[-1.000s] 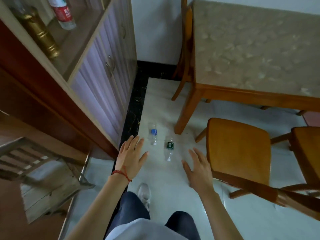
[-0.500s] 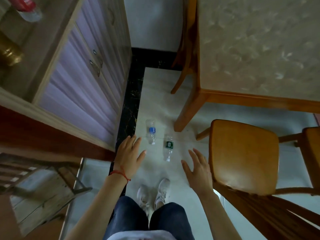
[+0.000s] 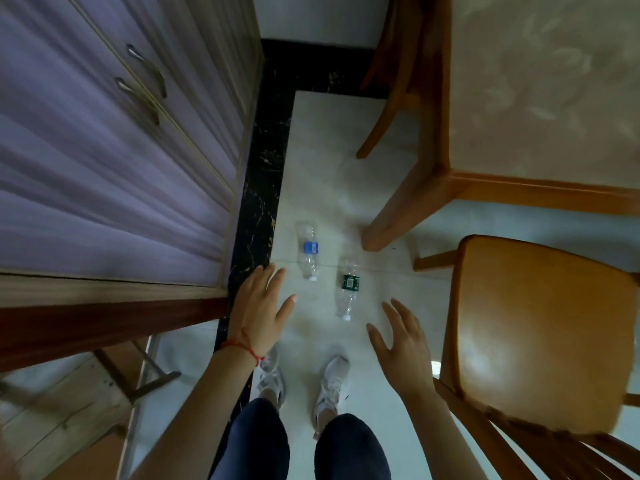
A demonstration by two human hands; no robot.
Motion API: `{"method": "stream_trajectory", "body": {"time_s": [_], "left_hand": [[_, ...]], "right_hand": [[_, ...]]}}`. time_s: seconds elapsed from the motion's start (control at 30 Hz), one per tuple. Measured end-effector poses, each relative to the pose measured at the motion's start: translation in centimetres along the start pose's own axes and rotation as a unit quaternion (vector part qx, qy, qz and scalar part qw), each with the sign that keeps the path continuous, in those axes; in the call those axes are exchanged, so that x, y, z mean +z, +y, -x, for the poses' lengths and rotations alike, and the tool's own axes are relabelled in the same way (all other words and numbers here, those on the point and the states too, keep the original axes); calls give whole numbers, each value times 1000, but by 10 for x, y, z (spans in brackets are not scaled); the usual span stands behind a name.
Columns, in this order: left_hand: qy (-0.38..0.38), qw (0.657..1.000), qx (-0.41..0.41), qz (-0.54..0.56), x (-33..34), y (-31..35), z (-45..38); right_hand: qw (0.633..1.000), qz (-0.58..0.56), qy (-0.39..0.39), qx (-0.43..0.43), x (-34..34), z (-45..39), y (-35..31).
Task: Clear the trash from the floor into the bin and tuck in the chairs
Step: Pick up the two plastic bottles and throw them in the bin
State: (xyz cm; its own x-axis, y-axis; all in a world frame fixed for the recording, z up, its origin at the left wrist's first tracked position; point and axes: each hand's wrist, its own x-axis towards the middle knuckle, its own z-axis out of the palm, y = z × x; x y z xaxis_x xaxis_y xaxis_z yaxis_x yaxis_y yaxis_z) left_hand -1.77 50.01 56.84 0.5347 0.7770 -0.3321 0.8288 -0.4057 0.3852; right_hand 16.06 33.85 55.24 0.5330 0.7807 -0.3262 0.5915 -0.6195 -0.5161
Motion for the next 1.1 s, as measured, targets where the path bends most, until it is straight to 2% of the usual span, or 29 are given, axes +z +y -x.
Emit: {"method": "stream_trajectory", "body": {"time_s": [0.37, 0.57, 0.73, 1.0, 1.1], "left_hand": [[-20, 999, 21, 25, 123, -65, -107], [-20, 998, 31, 42, 212, -98, -149], [-16, 997, 28, 67, 286, -124, -175], [27, 994, -1, 107, 399, -171, -230], [51, 985, -29, 163, 433, -183, -253]], "right_hand": [[1000, 15, 21, 12, 123, -103, 68], [997, 67, 22, -37, 187, -141, 124], [996, 64, 56, -36, 241, -166, 172], [994, 12, 98, -43, 328, -215, 228], [992, 0, 113, -53, 348, -231, 241]]}}
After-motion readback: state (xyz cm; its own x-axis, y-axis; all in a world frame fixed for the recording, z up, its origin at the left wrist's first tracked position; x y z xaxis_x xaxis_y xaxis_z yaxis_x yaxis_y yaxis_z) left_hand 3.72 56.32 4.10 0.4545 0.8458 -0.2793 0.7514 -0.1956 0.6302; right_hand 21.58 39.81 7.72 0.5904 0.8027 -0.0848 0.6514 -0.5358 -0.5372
